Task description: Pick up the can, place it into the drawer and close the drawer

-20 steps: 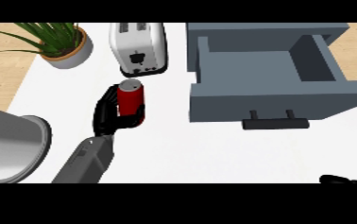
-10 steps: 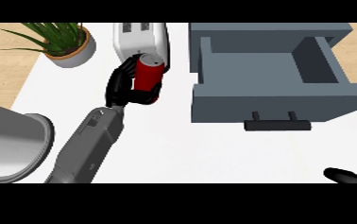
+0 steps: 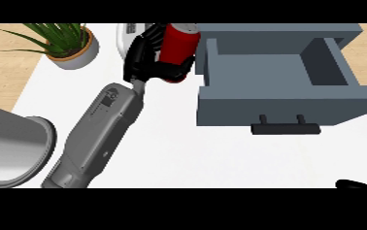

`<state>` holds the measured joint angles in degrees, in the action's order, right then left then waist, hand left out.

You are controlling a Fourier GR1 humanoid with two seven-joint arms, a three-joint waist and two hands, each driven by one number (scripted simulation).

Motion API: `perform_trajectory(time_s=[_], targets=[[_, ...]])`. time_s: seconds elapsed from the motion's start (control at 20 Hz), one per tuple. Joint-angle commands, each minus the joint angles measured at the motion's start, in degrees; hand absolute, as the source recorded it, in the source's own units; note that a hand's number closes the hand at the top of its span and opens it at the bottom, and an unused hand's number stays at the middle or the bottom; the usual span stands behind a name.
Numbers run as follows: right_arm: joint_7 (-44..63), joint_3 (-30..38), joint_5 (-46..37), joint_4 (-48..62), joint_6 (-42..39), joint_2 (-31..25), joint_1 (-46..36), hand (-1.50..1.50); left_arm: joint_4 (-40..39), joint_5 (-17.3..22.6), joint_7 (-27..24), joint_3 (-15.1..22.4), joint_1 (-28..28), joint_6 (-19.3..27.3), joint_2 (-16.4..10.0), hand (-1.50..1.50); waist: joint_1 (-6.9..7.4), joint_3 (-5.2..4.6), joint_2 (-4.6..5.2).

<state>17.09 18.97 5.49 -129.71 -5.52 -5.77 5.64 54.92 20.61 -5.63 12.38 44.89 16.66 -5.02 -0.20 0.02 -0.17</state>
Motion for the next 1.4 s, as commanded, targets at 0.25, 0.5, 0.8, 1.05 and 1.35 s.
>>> perform_trajectory(time_s=[0.25, 0.5, 0.8, 1.05, 1.35], targets=[[3.4, 0.5, -0.8, 0.3, 1.8, -1.3, -3.5, -1.50, 2.0, -3.0, 14.0, -2.0, 14.8, 3.3, 0.3, 1.50, -0.24, -0.01, 0.16], [3.3, 0.9, 1.4, 0.2, 0.3, -1.9, -3.3, -1.50, -5.6, -3.9, 14.3, -0.2, 22.6, 9.1, 4.9, 1.50, -1.08, 0.01, 0.28], [1.7, -1.3, -2.7, 1.2, 2.2, -0.4, -4.5, -1.50, -16.0, -5.0, 15.2, -5.6, 31.8, 5.0, 4.3, 1.50, -1.07, 0.01, 0.49], [3.6, -1.4, -0.9, -1.5, 0.9, -0.4, -2.1, -1.50, -19.1, -1.5, 18.6, -0.2, 38.7, 10.0, 5.0, 1.50, -2.18, 0.04, 0.45], [3.9, 0.4, 1.1, -0.4, 1.2, -1.5, -4.4, -1.50, -28.7, 0.7, 14.8, -0.8, 44.3, 8.6, 5.0, 1.50, -3.51, 0.09, 0.96]])
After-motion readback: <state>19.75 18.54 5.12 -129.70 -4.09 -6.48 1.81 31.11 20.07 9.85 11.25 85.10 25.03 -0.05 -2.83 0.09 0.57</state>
